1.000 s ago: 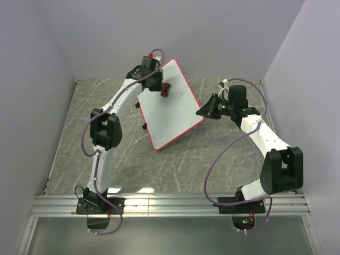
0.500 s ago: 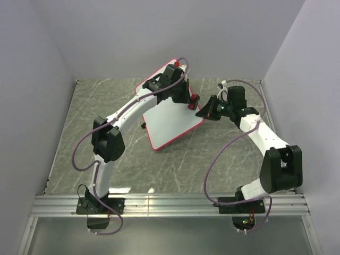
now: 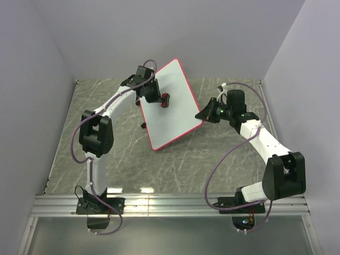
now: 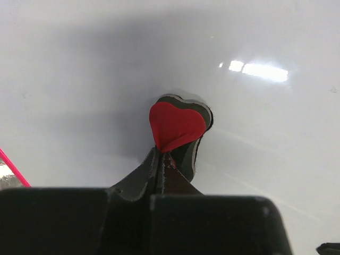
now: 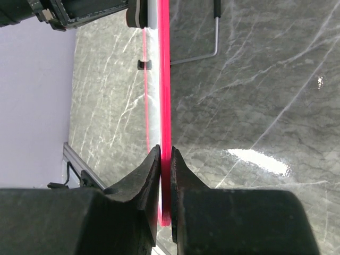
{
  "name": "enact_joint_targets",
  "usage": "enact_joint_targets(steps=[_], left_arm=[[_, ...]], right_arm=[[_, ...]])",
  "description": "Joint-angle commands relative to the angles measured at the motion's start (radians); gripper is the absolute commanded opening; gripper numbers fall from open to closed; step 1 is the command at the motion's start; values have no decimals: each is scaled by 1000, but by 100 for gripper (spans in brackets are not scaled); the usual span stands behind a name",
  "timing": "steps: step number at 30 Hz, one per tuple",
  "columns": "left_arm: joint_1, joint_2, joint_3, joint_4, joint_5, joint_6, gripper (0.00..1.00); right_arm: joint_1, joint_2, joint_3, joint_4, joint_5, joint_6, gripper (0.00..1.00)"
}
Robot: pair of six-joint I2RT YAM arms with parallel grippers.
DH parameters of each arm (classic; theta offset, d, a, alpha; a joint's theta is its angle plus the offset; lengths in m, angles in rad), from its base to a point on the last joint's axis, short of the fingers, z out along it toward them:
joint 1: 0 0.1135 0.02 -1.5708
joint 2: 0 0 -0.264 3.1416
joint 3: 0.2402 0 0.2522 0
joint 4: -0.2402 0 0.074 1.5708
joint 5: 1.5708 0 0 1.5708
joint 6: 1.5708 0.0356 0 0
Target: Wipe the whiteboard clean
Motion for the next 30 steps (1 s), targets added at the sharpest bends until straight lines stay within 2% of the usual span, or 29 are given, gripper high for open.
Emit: enact_joint_targets(steps=[1, 9, 12, 13, 15, 16, 18, 19, 26, 30], left_arm=[[-40, 60, -87, -89, -89, 17, 0], [13, -87, 28, -179, -184, -4, 0], [72, -179, -1, -179, -221, -32, 0], [88, -206, -43, -173, -227, -38, 0], [142, -273, -111, -170, -262, -46, 0], [160, -295, -136, -170, -275, -44, 0], [211, -350, -217, -167, -310, -38, 0], [226, -368, -250, -162, -315, -35, 0], [363, -499, -552, -110, -343, -12, 0], [372, -526, -688, -52, -376, -16, 2]], right_arm=[[35, -8, -18, -54, 23, -54, 0], [37, 8, 56, -74, 30, -51, 0], [37, 5, 73, -68, 27, -39, 11], [35, 2, 78, -65, 27, -36, 29], [37, -12, 91, -62, 29, -25, 50], [37, -15, 99, -60, 30, -24, 67], [35, -25, 120, -63, 30, -17, 78], [37, -28, 130, -63, 33, -17, 91], [37, -88, 191, -91, 69, -22, 98], [31, -149, 170, -112, 127, -40, 99]])
